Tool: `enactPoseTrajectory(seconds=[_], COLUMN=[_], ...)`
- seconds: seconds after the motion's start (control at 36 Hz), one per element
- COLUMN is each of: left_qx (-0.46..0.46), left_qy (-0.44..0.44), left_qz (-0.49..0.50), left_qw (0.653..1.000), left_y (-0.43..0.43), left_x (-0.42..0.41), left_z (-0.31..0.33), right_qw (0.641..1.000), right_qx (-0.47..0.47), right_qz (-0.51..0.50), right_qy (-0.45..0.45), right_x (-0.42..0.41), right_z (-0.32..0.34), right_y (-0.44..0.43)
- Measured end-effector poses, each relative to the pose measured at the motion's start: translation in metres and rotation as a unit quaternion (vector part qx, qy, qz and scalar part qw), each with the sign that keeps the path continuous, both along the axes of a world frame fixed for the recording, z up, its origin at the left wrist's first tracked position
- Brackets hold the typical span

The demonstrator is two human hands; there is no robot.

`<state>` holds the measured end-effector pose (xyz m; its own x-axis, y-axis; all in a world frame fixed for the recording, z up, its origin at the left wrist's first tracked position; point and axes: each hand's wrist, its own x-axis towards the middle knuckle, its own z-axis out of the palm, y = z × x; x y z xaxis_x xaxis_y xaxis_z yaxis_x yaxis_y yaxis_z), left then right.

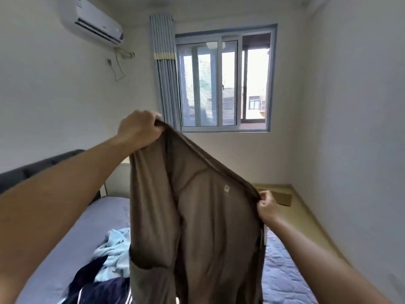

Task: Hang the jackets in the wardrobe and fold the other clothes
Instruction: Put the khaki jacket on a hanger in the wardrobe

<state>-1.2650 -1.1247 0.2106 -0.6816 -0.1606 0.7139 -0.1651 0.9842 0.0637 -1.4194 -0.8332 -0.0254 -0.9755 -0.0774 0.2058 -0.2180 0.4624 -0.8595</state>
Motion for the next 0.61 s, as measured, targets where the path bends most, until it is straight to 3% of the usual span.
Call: enactPoseTrajectory(seconds=[0.08,0.19,0.28,0.39,0.47,0.53,0.61], left_qx=[0.015,0.047,0.07,0.124,0.145,0.153,0.153], left_qy=[-0.051,-0.139,-0.16,-0.101,-0.096,-0.105,-0.113], left_qz=[0.094,0.188,0.204,0.182,0.165,0.163,0.173], left_qw=[0.994,0.971,0.963,0.97,0.971,0.969,0.966], left_y=[-0.028,-0.042,-0.04,-0.035,-0.028,-0.027,-0.032], left_x=[0.006,0.004,-0.006,-0.022,-0.031,-0.034,-0.035], left_z=[-0.017,-0.039,-0.049,-0.05,-0.053,-0.055,-0.06], right_qw=[0.978,0.946,0.956,0.988,0.991,0.969,0.933], right_qx=[0.192,0.314,0.283,0.145,0.083,0.09,0.131], right_qz=[-0.044,-0.085,-0.08,-0.024,0.052,0.148,0.247], right_qy=[0.071,-0.01,-0.016,0.044,-0.096,-0.176,-0.227], right_x=[-0.015,-0.029,-0.033,-0.031,-0.023,-0.016,-0.015], right_z=[0.024,0.063,0.096,0.139,0.147,0.148,0.148], right_y=[0.027,0.05,0.051,0.042,0.046,0.056,0.076])
